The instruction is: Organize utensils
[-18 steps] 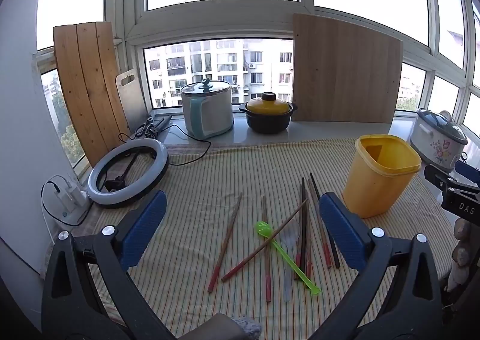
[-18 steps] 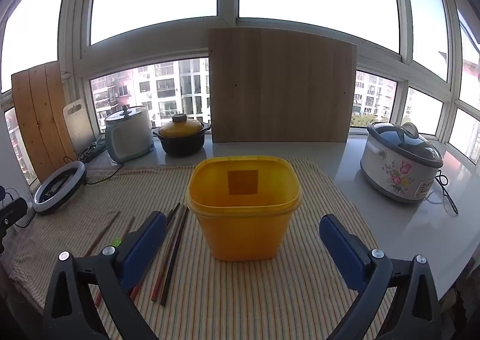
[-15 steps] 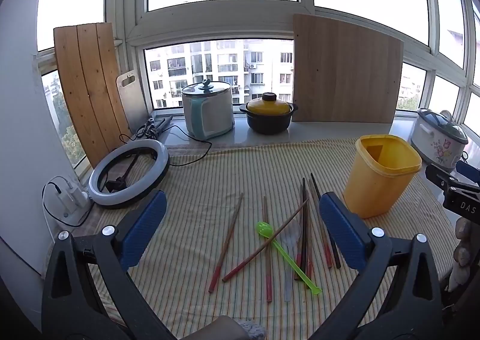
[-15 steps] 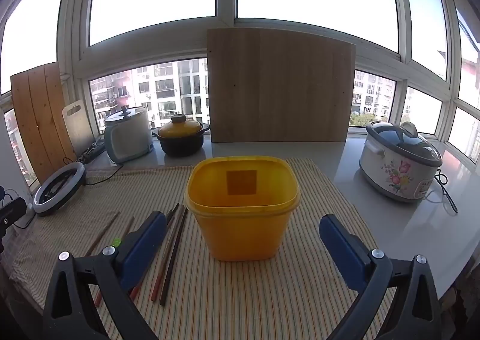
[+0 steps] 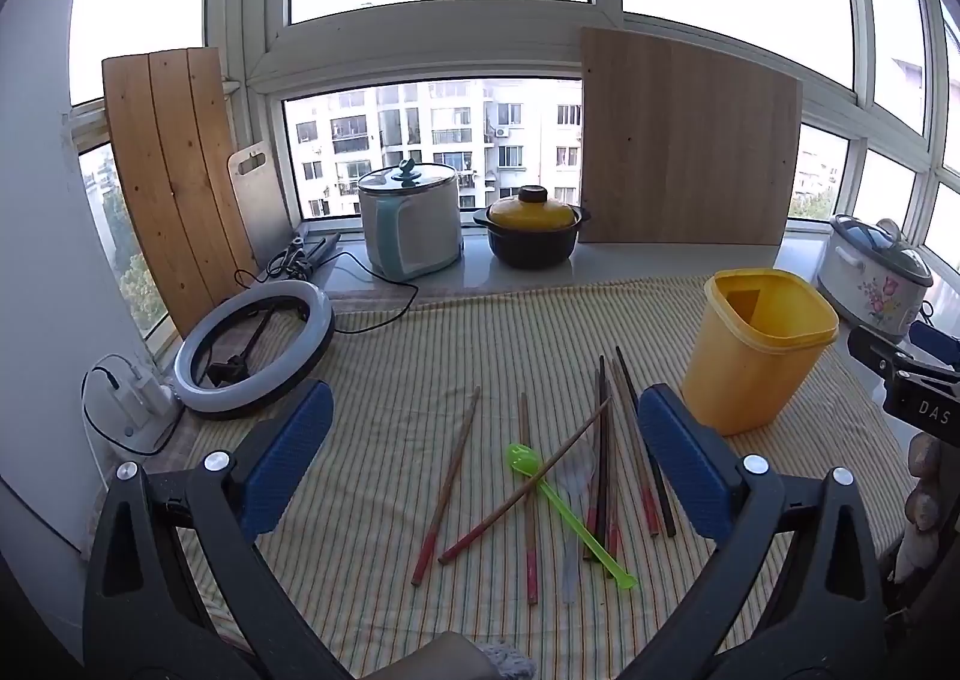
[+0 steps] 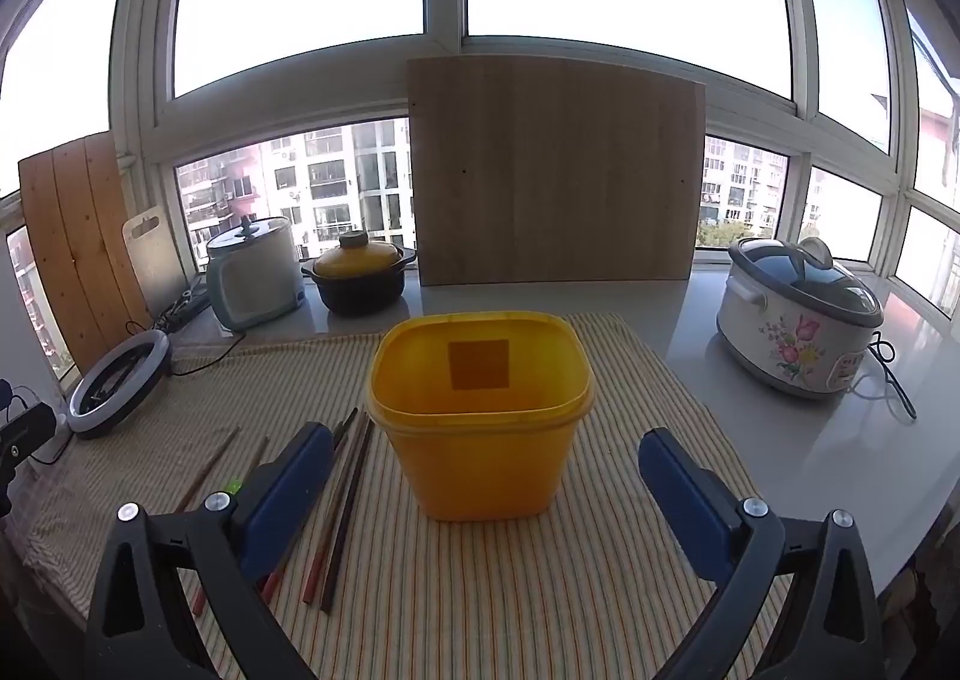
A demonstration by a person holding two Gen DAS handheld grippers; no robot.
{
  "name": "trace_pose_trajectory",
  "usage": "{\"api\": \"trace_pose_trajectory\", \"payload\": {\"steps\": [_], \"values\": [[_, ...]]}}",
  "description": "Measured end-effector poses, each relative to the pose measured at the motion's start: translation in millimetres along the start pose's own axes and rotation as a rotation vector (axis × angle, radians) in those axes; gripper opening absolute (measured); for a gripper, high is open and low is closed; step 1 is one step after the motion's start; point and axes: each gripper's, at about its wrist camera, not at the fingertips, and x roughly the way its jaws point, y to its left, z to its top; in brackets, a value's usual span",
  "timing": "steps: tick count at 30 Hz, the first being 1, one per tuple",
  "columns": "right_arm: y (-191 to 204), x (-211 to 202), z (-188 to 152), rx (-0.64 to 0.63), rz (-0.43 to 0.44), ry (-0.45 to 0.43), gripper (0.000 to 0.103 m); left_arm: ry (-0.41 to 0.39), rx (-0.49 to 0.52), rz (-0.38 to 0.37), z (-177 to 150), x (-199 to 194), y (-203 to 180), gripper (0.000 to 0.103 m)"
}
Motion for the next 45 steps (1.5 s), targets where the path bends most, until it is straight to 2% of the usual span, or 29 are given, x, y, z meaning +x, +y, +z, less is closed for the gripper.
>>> {"api": "trace_pose_trajectory", "payload": {"steps": [45], "values": [[2.4,-1.2,1.6,0.000,0.014,0.005,0.103,-0.001,-0.009,-0.010,4.7,-3.3,1.1,0.103]]}}
